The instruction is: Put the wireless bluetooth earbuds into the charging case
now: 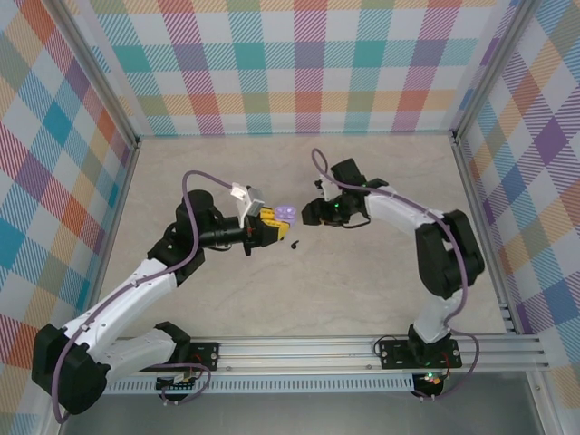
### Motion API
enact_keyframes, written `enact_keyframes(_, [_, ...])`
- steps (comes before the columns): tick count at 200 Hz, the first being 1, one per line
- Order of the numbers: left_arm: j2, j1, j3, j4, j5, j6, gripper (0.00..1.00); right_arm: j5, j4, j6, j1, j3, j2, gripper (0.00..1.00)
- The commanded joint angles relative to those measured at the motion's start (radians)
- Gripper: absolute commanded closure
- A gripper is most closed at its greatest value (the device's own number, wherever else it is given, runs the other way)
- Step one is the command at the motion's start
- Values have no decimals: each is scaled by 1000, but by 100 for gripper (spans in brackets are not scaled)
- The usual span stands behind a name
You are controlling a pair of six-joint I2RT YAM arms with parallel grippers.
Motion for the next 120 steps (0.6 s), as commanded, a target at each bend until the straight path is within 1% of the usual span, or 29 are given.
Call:
enact_keyframes(1, [-34,-12,-17,-6,-9,-16,81,33,-37,47,56,112,77,47])
enact_keyframes(30, [-59,-13,-24,-14,-16,-15,81,87,-92,103,99,226,185,53])
enact_keyframes(89, [-64,-13,-32,-7,-17,-21,81,178,-225,134,164,439,357,55])
enact_keyframes(120, [-68,-12,-33,-12,-17,-27,81,230,-258,145,182,486,395,56])
